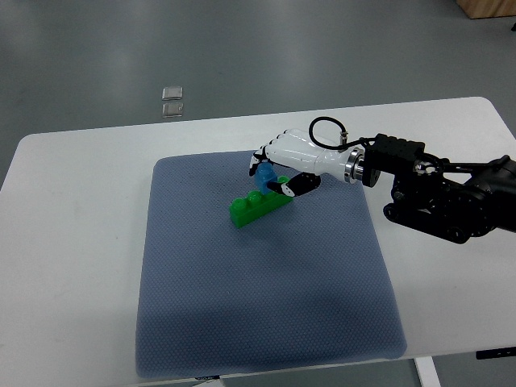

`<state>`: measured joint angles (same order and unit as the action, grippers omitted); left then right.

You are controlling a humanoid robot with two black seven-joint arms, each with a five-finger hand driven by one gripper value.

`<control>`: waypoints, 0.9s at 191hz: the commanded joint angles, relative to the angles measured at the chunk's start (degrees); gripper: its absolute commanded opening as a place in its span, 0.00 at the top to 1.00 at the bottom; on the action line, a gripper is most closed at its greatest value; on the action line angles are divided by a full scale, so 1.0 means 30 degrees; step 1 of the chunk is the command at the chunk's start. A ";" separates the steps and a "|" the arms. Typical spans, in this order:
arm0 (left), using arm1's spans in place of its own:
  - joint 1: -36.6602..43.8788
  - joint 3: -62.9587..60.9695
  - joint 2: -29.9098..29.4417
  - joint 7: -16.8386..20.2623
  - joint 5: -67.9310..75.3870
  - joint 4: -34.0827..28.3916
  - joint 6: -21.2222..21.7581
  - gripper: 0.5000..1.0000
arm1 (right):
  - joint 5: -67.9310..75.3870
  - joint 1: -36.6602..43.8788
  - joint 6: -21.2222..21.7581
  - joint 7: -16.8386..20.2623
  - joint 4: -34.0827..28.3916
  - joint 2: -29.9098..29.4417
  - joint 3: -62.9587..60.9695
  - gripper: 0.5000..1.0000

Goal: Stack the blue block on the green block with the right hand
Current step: 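Lower the blue block onto the green block's studs and press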

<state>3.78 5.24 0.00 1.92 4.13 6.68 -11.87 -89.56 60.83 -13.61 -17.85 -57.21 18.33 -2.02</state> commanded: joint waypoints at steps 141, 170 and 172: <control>0.0000 0.0010 0.0000 0.0005 0.0000 0.0000 0.0000 0.00 | 0.0000 -0.0148 0.0025 0.0001 0.0378 -0.0251 0.0293 0.90; 0.0000 0.0010 0.0000 0.0005 0.0000 0.0000 0.0000 0.00 | 0.0000 -0.0148 0.0025 0.0001 0.0495 -0.0369 0.0322 0.90; 0.0000 0.0010 0.0000 0.0005 0.0000 0.0000 0.0000 0.00 | 0.0000 -0.0148 0.0025 0.0001 0.0495 -0.0369 0.0322 0.90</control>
<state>3.78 5.28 0.00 1.93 4.13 6.68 -11.87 -89.56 60.38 -13.52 -17.84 -56.03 17.50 -1.09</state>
